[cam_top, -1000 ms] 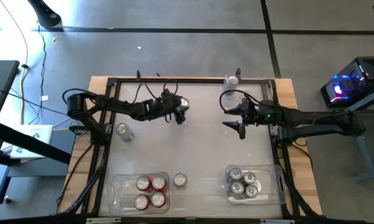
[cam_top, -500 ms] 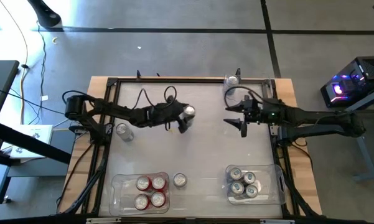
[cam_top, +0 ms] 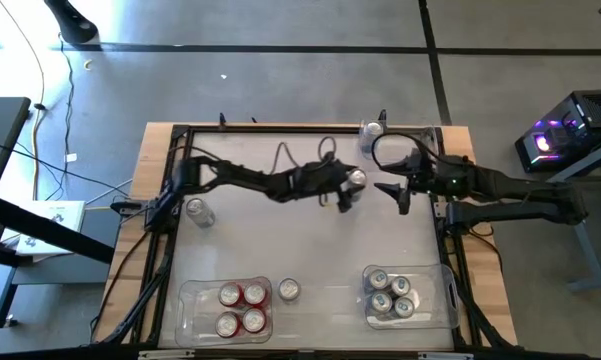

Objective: Sort soda cans
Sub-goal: Put the top right white soda can into the top right transparent bin

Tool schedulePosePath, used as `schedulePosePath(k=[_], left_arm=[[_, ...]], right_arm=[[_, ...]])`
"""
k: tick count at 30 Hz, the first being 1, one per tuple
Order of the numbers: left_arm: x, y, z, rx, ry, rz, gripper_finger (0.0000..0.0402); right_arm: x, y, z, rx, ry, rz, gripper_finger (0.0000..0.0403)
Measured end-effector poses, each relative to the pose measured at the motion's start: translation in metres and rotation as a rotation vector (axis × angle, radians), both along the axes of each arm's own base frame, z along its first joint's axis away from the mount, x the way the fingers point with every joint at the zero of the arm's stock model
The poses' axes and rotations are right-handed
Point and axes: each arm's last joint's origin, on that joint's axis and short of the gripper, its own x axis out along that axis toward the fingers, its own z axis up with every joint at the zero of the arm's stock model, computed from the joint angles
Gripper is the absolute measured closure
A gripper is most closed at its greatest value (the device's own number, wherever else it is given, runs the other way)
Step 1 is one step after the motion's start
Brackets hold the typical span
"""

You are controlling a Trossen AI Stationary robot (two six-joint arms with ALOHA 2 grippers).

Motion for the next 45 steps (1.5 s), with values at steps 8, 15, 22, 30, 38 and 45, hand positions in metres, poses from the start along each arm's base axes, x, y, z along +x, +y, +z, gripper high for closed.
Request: schedulePosePath(k=[8, 15, 22, 30, 38, 45], left_arm=[[0.034, 0.015, -0.023, 0.003, -0.014, 0.023, 0.0124], [0.039, 0.016, -0.026, 0.006, -0.016, 0.024, 0.0122], [0.038, 0.015, -0.026, -0.027, -0.011, 0.008, 0.0115], [0.039, 0.01, -0.028, -0.083, -0.003, -0.073, 0.0057], [0.028, 0.008, 0.005, -0.092, 0.101, -0.107, 0.0044], [0.001, -0.001, 0.068, -0.023, 0.202, -0.041, 0.0044]], right_arm=[[-0.01, -0.001, -0.006, 0.018, 0.064, -0.066, 0.0144], [-0.009, -0.001, -0.021, 0.033, 0.111, -0.077, 0.0143], [-0.008, -0.001, -0.024, 0.036, 0.116, -0.078, 0.0143], [-0.009, -0.001, -0.025, 0.037, 0.125, -0.077, 0.0144], [-0.008, -0.002, -0.033, 0.002, 0.165, -0.089, 0.0144], [0.003, -0.009, -0.074, -0.082, 0.116, -0.16, 0.0143]])
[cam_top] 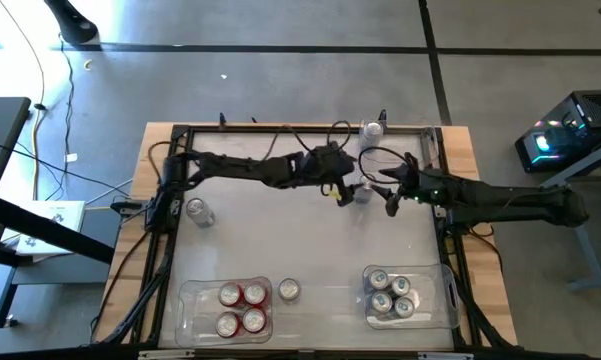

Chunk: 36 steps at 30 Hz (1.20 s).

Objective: Sort soda cans
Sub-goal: Put the top right white soda can into the top right transparent bin

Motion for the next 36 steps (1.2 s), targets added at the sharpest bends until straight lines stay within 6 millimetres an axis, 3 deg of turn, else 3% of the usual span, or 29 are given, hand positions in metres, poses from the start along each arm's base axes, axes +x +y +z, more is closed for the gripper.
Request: schedulePosePath(k=[4, 8, 15, 23, 36], left_arm=[[-0.021, -0.016, 0.032, 0.106, 0.087, 0.13, 0.0044], [-0.039, -0.033, 0.046, 0.166, 0.185, 0.223, 0.0044], [-0.049, -0.065, 0.042, 0.169, 0.256, 0.316, 0.0044], [-0.053, -0.099, 0.041, 0.212, 0.241, 0.363, 0.0044], [-0.055, -0.109, 0.042, 0.247, 0.233, 0.395, 0.0044]], right_arm=[[0.005, -0.003, -0.013, -0.055, -0.043, 0.038, 0.0143], [0.009, -0.007, -0.021, -0.094, -0.039, 0.043, 0.0143], [0.019, -0.017, -0.032, -0.121, 0.039, 0.013, 0.0139], [0.025, -0.024, -0.039, -0.033, 0.052, 0.057, 0.0095], [0.022, -0.026, -0.033, -0.076, 0.014, 0.027, 0.0093]])
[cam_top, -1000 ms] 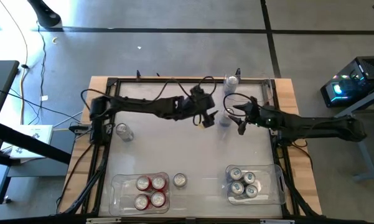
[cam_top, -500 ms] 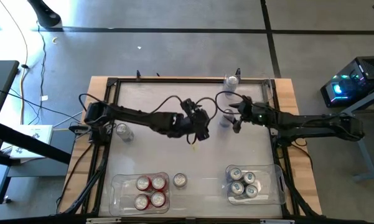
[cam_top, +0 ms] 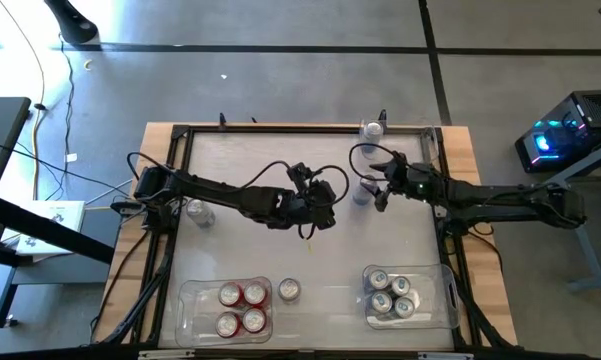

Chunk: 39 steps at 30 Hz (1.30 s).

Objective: Sort soda cans
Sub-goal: Put the top right white soda can into the top right transparent bin

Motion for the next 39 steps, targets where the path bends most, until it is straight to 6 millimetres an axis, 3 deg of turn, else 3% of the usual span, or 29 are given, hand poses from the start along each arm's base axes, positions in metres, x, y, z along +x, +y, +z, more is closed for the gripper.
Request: schedulePosePath(k=[16, 27, 39], left_arm=[[-0.003, -0.002, -0.003, -0.016, 0.014, 0.017, 0.0044], [-0.004, -0.007, -0.003, 0.004, 0.014, 0.025, 0.0044], [-0.004, -0.007, -0.003, 0.003, 0.012, 0.026, 0.0044]], right_arm=[[0.006, 0.0, -0.011, 0.067, 0.06, 0.035, 0.0093], [0.003, 0.001, -0.002, 0.024, -0.003, 0.04, 0.0093], [0.005, 0.001, -0.01, 0.104, 0.042, 0.063, 0.0093]])
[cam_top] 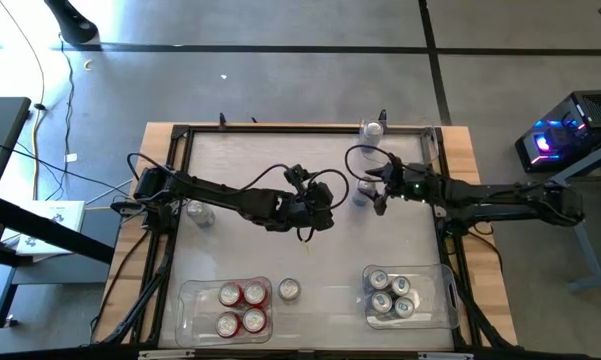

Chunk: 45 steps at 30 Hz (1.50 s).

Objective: Sort soda cans
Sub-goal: Put the top right white soda can into the top right transparent bin

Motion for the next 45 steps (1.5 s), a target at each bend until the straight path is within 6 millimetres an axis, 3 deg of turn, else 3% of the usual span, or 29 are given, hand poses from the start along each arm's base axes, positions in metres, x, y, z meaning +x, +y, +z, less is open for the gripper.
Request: schedulePosePath(k=[11, 19, 23, 28, 34, 38, 42, 45], left_arm=[[0.0, 0.0, 0.0, 0.0, -0.001, -0.001, 0.0044], [0.0, -0.001, 0.0, 0.0, 0.0, -0.002, 0.0044], [-0.001, -0.005, 0.0, 0.012, 0.001, -0.001, 0.0044], [-0.005, -0.016, 0.001, 0.081, 0.001, 0.036, 0.0044], [-0.012, -0.027, -0.001, 0.123, 0.009, 0.083, 0.0044], [-0.023, -0.029, -0.001, 0.119, 0.021, 0.13, 0.0044], [-0.031, -0.033, -0.001, 0.141, 0.007, 0.178, 0.0044], [-0.034, -0.038, -0.001, 0.144, -0.02, 0.194, 0.0044]], right_arm=[[0.004, -0.001, -0.01, -0.005, 0.075, 0.013, 0.0096], [0.002, -0.001, -0.006, -0.021, 0.05, -0.01, 0.0144], [0.0, -0.002, 0.011, -0.057, 0.023, -0.039, 0.0153], [0.0, -0.007, 0.068, -0.204, -0.061, -0.159, 0.0155], [-0.008, -0.025, 0.111, -0.348, -0.069, -0.322, 0.0157], [-0.016, -0.042, 0.108, -0.338, -0.028, -0.382, 0.0157], [-0.019, -0.051, 0.108, -0.287, -0.093, -0.368, 0.0157], [-0.019, -0.059, 0.095, -0.264, -0.055, -0.39, 0.0157]])
